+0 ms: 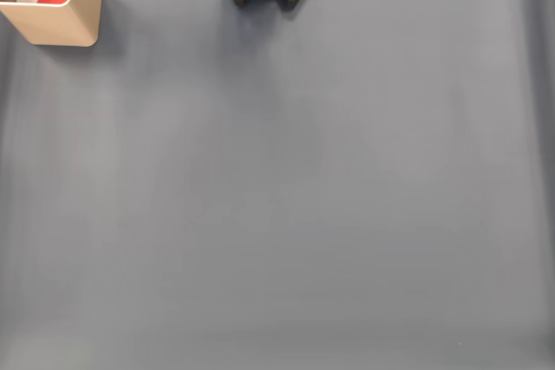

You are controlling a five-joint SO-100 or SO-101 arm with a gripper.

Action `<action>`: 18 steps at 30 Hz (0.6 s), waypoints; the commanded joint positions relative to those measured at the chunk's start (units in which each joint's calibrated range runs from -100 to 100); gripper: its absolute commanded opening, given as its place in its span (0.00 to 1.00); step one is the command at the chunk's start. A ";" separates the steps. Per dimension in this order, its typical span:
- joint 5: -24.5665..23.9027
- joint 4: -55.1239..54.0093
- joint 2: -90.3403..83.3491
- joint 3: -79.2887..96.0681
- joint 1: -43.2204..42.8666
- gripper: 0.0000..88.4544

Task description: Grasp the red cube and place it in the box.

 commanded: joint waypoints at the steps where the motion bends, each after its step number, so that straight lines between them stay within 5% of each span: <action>1: -0.29 -1.17 -1.61 -1.02 0.87 0.53; 18: -0.73 -1.66 -1.44 -1.39 0.73 0.52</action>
